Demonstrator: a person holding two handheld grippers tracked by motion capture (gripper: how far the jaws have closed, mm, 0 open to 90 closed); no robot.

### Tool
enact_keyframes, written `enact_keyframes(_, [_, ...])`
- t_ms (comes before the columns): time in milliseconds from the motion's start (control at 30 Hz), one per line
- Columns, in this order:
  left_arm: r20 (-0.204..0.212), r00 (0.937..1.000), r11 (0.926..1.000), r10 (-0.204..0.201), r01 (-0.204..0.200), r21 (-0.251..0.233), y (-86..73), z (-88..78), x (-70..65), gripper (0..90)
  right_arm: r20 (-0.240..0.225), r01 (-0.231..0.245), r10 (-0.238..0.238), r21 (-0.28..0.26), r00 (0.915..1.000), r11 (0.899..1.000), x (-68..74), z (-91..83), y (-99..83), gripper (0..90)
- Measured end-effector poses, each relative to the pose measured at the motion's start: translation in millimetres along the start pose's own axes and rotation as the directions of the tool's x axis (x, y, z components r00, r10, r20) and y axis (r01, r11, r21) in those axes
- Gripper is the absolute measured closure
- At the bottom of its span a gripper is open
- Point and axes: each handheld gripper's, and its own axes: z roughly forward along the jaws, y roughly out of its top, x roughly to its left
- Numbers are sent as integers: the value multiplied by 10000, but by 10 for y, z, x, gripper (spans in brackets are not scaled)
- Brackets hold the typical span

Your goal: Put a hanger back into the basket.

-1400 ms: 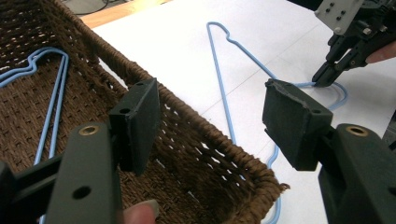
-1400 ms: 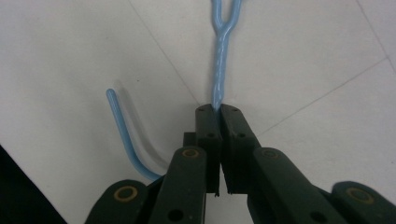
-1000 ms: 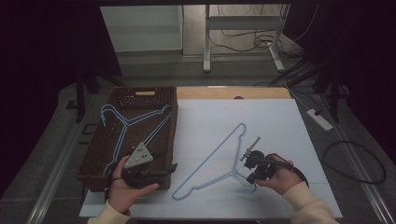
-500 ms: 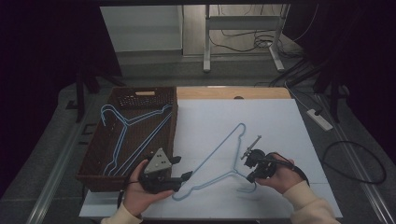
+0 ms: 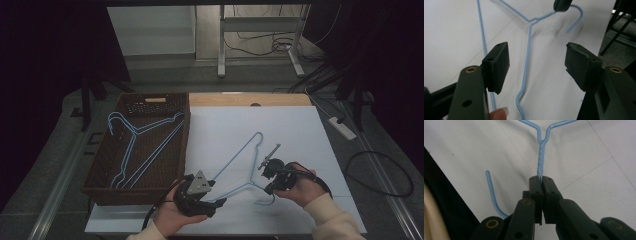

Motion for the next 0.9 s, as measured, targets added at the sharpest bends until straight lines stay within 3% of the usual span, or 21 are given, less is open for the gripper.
enact_keyframes(300, [228,9997,9963,114,-132,844,7,355,-60,360,-124,-51,48,-185,9999,9998,-18,23,-31,874])
enact_keyframes(533, [93,10000,9912,9,-21,1327,51,612,11,381,-150,-70,66,-229,9999,9997,-19,12,-44,874])
enact_keyframes(767, [17,9999,9868,-142,138,1614,72,782,81,460,-28,-36,35,-301,10000,9995,9,-41,-40,874])
enact_keyframes(900, [108,9997,9849,-205,183,1722,84,835,89,555,11,-39,39,-368,10000,9993,19,-70,-34,874])
